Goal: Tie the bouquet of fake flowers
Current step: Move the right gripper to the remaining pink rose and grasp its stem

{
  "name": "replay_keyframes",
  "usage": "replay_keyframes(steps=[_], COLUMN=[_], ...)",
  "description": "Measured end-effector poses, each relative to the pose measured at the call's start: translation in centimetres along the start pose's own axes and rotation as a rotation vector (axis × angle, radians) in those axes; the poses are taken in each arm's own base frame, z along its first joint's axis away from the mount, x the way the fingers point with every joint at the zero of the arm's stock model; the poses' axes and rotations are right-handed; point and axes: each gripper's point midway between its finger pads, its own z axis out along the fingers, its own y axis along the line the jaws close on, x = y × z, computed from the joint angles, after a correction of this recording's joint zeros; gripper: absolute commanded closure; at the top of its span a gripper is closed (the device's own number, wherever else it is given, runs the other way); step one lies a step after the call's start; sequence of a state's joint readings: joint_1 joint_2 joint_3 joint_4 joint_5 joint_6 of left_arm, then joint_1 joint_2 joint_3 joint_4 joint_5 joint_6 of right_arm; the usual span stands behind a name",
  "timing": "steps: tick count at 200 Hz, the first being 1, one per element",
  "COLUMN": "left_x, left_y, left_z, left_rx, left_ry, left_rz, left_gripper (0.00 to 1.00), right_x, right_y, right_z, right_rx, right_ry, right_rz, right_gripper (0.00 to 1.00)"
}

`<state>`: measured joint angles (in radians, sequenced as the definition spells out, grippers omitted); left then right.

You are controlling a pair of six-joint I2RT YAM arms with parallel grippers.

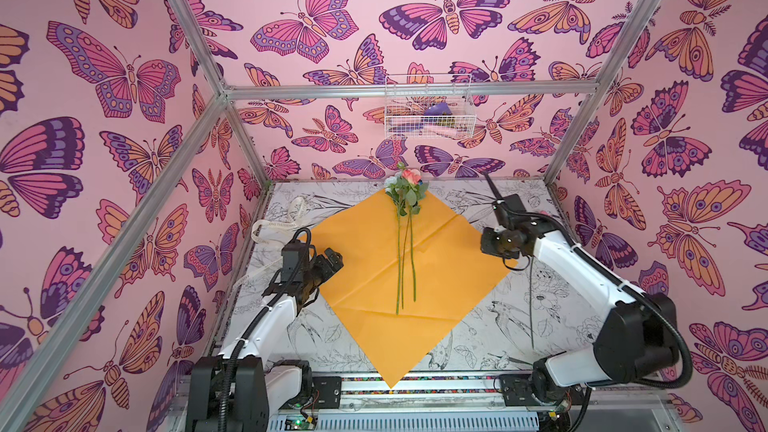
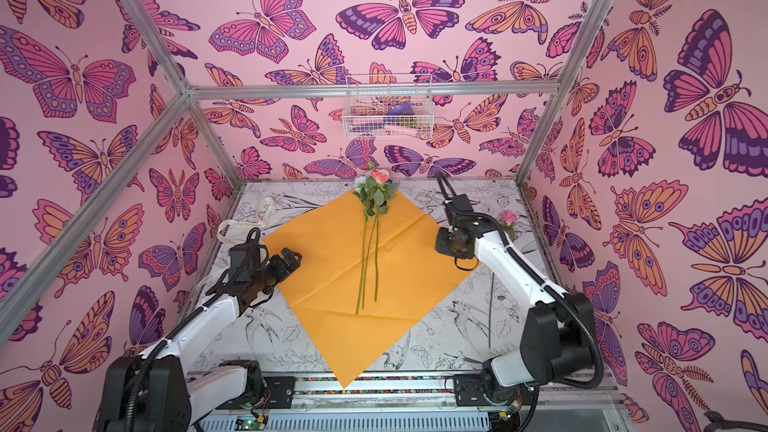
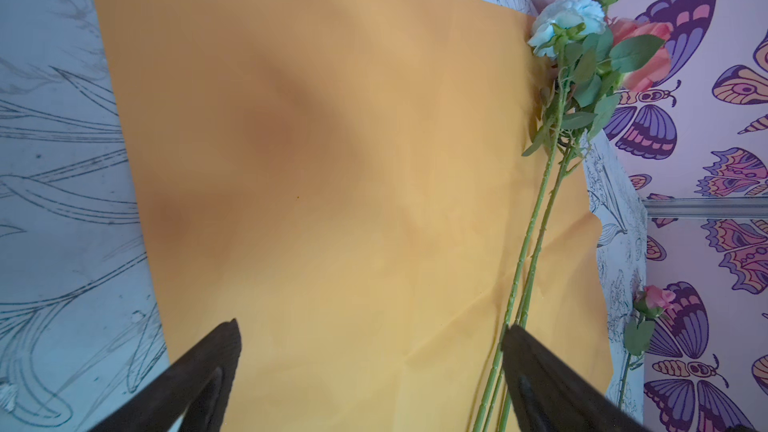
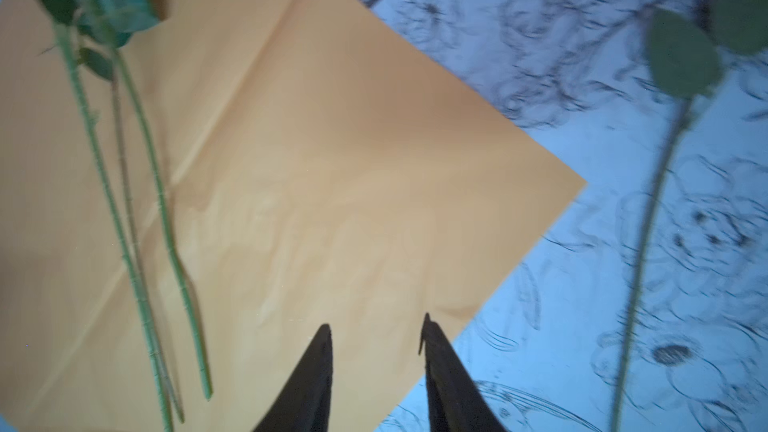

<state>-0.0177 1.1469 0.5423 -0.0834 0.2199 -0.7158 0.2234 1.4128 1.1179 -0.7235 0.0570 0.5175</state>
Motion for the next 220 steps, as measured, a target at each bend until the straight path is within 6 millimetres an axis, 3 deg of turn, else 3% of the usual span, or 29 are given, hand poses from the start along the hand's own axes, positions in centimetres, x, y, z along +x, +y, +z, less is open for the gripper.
replay_keyframes(steps=[25,40,59,77,146,220], left_x=[-0.1,-0.4,-0.6,-0.7,-0.7,-0.5], left_y=[-0.1,-0.3,-0.4,-0.4,-0.4,-0.1], left_z=[0.0,-0.1,-0.2,-0.2,-0.2,0.2], left_rx=[0.002,0.003,0.006,0.006,0.006,-0.005], left_ry=[-0.003,-0.009,-0.015,-0.017,-0.018,-0.005], left_rz=[0.002,0.002,0.003,0.002,0.002,-0.002], left_gripper=[0.00,0.00,0.00,0.00,0.00,0.00], right_x=[0.6,1.2,2.0,2.7,3.2,3.4], right_y=[-6.4,-9.4,-12.0,-13.9,-16.8,-16.9], right_z=[0.0,0.0,0.2,0.5,2.0,6.1], right_rx=[0.093,0.134,0.158,0.169,0.174,0.143], right_ry=[-0.003,0.006,0.019,0.034,0.072,0.166], right_rz=[0.129,0.200,0.271,0.326,0.418,0.403], right_gripper=[0.59,0.50,0.40,0.37,0.38,0.51])
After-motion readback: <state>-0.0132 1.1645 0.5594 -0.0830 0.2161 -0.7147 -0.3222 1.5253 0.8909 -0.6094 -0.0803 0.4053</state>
